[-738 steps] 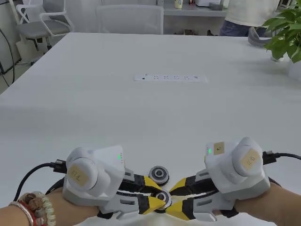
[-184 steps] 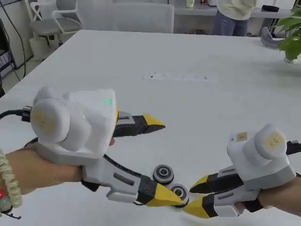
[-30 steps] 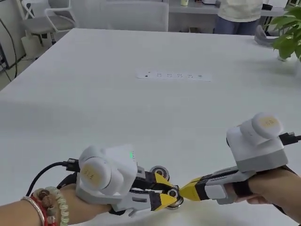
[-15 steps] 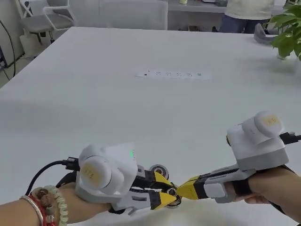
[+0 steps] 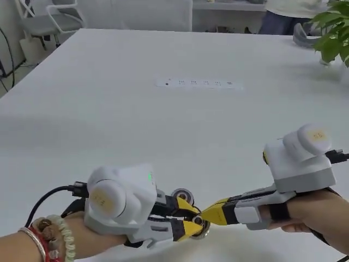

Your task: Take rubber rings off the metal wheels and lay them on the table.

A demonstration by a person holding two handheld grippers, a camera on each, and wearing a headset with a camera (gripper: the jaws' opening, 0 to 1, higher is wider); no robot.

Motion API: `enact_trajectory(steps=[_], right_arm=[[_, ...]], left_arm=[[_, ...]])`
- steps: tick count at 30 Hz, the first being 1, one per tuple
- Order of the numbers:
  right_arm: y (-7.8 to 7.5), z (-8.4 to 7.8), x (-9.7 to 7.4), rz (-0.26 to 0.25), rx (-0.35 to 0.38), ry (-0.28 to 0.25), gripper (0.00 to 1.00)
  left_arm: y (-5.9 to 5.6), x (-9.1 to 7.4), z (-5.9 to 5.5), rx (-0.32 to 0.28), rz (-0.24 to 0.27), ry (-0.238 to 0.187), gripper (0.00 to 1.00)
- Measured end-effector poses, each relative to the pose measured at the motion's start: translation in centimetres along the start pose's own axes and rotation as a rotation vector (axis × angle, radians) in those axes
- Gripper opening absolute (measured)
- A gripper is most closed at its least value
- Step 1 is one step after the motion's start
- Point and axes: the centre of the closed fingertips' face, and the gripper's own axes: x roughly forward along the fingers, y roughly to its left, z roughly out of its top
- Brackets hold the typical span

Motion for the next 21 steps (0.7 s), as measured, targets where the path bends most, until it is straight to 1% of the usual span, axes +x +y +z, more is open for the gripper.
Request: enact_trajectory(steps=[4,11,18,21], right_arm=[[-0.48,-0.32,-0.01,-0.02,0.007,0.016,0.0],[-0.77,-0.54,-0.08,-0.029,0.018,0.025,0.0],[-0.84,-0.64,-0.14,-0.034,0.018,0.03,0.0],[-0.87,-0.63,-0.16,-0.035,0.02,0.029,0.0]], left_arm=[[0.03,-0.01,-0.03,-0.006,0.004,-0.01,0.07],[0.11,0.04,0.04,-0.018,0.003,-0.002,0.07],[0.07,0.08,0.05,-0.016,0.002,0.018,0.07],[0.03,0.02,0.04,-0.002,-0.004,0.03,0.07]])
